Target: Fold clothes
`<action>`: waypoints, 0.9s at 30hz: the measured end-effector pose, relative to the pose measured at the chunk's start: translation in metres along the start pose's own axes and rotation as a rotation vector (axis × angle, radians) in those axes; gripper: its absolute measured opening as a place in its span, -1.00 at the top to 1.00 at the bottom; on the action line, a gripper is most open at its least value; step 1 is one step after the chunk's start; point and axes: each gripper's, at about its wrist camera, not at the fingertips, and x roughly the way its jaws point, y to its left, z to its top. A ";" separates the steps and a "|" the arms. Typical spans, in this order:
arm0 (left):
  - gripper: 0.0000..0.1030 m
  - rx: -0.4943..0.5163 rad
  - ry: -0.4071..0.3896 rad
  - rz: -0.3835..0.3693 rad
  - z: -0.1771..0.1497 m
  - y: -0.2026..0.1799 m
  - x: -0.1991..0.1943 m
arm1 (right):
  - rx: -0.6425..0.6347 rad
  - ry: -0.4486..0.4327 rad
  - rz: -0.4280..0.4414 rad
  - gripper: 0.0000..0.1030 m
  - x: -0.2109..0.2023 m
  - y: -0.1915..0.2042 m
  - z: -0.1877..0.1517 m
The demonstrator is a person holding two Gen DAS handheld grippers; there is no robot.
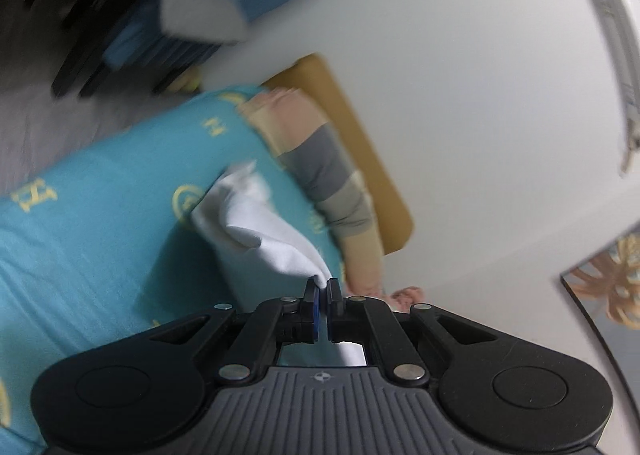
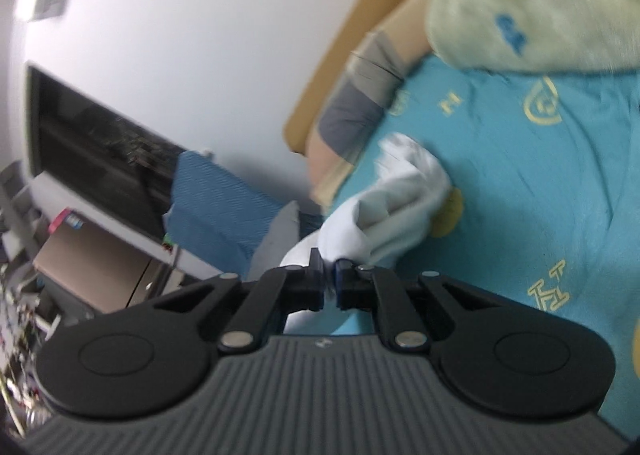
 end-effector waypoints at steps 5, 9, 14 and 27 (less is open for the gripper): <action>0.94 0.042 0.002 -0.036 -0.034 -0.016 -0.064 | -0.019 -0.011 0.019 0.84 -0.072 0.016 -0.015; 0.94 0.080 0.012 -0.052 -0.058 -0.021 -0.104 | -0.055 -0.040 0.015 0.84 -0.124 0.021 -0.032; 0.94 0.044 0.058 -0.007 -0.053 -0.022 -0.096 | -0.056 -0.018 -0.045 0.83 -0.113 0.023 -0.020; 0.93 0.163 0.173 0.289 0.027 -0.022 0.109 | -0.036 0.113 -0.228 0.83 0.066 -0.005 0.057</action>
